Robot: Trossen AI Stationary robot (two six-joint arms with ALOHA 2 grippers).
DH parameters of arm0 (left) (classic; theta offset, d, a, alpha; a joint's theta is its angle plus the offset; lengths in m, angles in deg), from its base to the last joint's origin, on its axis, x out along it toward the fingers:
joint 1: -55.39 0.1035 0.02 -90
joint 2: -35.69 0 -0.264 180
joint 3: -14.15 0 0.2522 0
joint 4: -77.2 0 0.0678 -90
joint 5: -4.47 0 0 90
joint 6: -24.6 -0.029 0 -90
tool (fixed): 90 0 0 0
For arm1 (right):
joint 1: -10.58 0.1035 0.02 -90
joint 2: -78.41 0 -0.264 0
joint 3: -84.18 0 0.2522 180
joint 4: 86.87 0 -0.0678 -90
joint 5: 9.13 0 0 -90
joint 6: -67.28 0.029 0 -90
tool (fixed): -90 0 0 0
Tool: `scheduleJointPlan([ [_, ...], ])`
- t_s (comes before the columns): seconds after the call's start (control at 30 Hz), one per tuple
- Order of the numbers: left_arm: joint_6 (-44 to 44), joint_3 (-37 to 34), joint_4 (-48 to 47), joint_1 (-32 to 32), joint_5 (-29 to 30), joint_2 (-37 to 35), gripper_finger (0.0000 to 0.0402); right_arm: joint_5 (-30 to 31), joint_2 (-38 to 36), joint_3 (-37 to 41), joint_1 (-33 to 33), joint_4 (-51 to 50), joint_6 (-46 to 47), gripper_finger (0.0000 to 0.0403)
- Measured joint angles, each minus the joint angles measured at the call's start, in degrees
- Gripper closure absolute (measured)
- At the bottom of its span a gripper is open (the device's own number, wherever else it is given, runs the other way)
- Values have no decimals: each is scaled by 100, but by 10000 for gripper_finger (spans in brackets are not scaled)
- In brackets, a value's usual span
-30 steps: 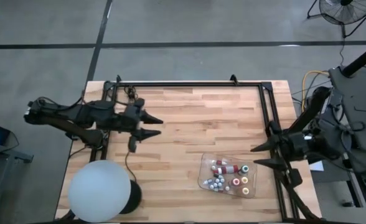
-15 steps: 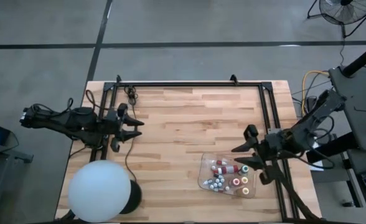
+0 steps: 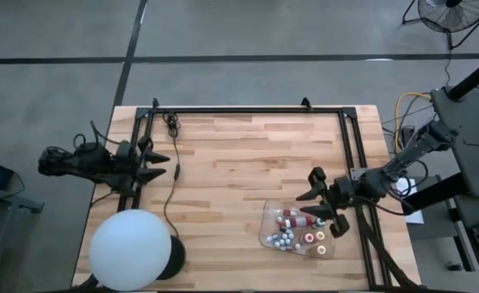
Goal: Pick & Place food coloring
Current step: Return to Home Position
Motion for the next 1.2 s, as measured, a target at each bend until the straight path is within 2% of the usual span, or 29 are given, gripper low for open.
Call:
scheduleJointPlan([
  [0.27, -1, -340, -64, 0, -5, -541, 241, 105, -551, 888, -50, 785, -252, 280],
  [0.5, 4, -570, -183, 2, 393, -846, 241, 217, -1252, 1609, -54, 944, -221, 279],
  [0.67, 94, -829, -192, 2, 445, -1127, 241, 237, -1712, 1984, -55, 943, -213, 279],
  [0.97, 194, -1163, -108, 2, 501, -1151, 241, 517, -2367, 2538, -54, 939, -195, 285],
  [1.2, 214, -1522, 583, 2, 524, -1153, 241, 1005, -2798, 2977, -59, 953, -164, 281],
])
